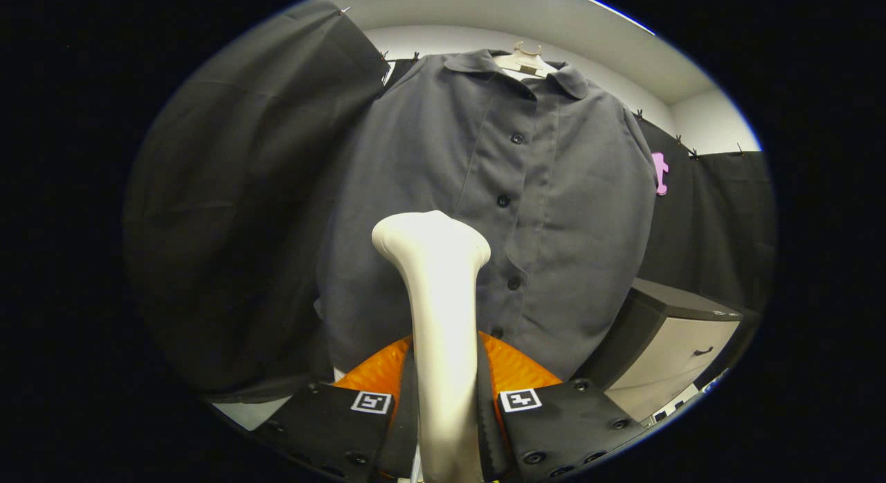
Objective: Iron the clothes twice with a garment steamer, once on the left side and once on the right side.
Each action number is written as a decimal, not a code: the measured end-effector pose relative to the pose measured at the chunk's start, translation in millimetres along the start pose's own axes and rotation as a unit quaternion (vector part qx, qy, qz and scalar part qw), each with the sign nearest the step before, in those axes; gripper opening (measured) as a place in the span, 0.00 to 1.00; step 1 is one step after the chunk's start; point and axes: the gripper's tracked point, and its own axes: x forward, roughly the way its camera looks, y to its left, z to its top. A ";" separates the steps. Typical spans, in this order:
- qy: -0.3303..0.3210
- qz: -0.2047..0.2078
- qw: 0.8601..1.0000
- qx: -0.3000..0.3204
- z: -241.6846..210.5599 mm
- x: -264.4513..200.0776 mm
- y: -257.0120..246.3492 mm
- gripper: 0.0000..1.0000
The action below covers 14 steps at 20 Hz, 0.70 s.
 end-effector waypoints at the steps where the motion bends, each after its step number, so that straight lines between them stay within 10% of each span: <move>1: 0.007 0.001 1.000 0.001 -8.6 -1.4 1.5 0.43; 14: 0.039 0.021 0.999 -0.014 -48.3 -26.7 18.0 0.43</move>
